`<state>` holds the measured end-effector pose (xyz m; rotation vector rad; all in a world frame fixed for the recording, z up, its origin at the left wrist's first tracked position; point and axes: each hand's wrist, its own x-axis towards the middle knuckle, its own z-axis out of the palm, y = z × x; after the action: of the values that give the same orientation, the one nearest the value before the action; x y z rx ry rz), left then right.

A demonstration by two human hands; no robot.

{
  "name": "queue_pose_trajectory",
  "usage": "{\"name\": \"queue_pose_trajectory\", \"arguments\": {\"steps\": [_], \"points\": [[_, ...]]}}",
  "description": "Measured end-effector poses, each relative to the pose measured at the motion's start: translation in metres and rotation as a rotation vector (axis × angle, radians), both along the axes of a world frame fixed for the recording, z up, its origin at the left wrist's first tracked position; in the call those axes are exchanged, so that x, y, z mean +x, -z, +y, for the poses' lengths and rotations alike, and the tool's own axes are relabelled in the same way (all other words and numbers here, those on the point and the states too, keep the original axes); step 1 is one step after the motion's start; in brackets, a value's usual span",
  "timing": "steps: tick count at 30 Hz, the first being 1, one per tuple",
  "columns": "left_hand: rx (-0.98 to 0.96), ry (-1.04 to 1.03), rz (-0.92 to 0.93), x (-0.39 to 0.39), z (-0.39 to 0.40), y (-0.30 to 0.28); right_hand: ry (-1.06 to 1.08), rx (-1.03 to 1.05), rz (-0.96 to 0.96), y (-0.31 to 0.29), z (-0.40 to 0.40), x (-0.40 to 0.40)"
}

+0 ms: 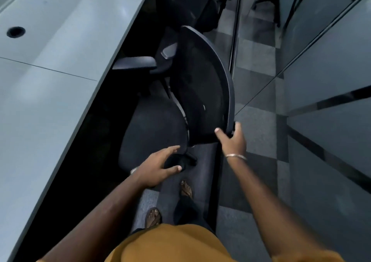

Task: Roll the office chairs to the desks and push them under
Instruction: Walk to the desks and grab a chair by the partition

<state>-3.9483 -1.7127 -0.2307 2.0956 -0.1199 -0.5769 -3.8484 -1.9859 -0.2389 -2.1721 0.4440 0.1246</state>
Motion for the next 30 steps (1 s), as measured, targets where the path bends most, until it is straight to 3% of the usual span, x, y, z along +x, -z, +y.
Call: {"name": "queue_pose_trajectory", "arguments": {"steps": [4, 6, 8, 10, 12, 14, 19, 30], "points": [[-0.063, 0.09, -0.01, -0.024, 0.005, -0.01, -0.218, 0.061, 0.068, -0.017, 0.034, -0.116], [-0.031, 0.083, -0.006, -0.036, 0.01, -0.015, -0.348, -0.038, -0.006, -0.032, 0.036, -0.149], [0.159, -0.041, -0.099, -0.046, 0.022, -0.021, -0.411, -0.223, -0.197, -0.046, 0.031, -0.159], [0.496, -0.2, -0.211, -0.049, 0.045, -0.03, -0.516, -0.407, -0.388, -0.059, 0.03, -0.144], [0.675, -0.251, -0.245, -0.052, 0.076, -0.038, -0.663, -0.563, -0.456, -0.072, 0.038, -0.126], [0.737, -0.235, -0.286, -0.056, 0.107, -0.041, -0.795, -0.719, -0.423, -0.075, 0.049, -0.106], [0.799, -0.223, -0.372, -0.08, 0.137, -0.042, -1.047, -0.951, -0.102, -0.08, 0.086, -0.074], [0.846, -0.388, -0.321, -0.215, 0.091, -0.047, -1.462, -0.976, -0.171, -0.066, 0.083, -0.123]]}}
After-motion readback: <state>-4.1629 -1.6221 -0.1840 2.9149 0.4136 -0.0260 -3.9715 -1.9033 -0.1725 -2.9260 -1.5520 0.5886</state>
